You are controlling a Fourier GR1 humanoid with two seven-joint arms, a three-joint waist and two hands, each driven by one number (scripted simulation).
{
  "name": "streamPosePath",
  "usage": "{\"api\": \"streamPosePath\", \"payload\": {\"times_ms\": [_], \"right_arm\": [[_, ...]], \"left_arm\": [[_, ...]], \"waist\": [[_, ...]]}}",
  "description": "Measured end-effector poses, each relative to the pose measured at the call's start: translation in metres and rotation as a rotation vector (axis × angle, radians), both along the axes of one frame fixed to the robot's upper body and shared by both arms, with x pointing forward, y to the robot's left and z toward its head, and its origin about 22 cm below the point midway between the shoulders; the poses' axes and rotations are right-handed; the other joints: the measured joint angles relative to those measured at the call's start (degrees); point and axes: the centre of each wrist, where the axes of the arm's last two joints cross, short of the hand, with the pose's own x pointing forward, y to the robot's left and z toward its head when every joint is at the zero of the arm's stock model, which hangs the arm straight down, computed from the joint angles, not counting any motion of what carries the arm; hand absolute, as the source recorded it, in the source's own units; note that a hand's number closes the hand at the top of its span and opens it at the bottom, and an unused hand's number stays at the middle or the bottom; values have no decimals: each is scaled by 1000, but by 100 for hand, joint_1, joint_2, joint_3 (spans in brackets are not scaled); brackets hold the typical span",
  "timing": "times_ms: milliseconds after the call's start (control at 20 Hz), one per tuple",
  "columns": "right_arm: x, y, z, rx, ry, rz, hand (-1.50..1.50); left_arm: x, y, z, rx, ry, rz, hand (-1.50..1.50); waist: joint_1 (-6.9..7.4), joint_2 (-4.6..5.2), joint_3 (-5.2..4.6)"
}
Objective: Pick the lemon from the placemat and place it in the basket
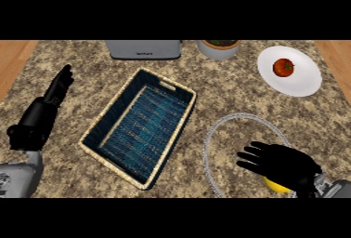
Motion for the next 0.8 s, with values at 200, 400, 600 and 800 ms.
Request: {"api": "streamPosePath", "payload": {"times_ms": [200, 400, 600, 800], "right_arm": [[-1, -7, -14, -2, 9, -6, -150], [2, -10, -20, -15, 14, -9, -150], [-1, -17, -32, -25, 18, -21, -150], [4, -18, -41, -30, 17, -34, -150]], "left_arm": [[4, 1, 10, -3, 3, -1, 0], [2, 2, 9, 1, -1, -3, 0], [3, -1, 5, -1, 1, -5, 0], [-1, 0, 4, 0, -5, -3, 0]], "waist": [[0, 1, 0], [5, 1, 1], [0, 1, 0], [7, 1, 0]]}}
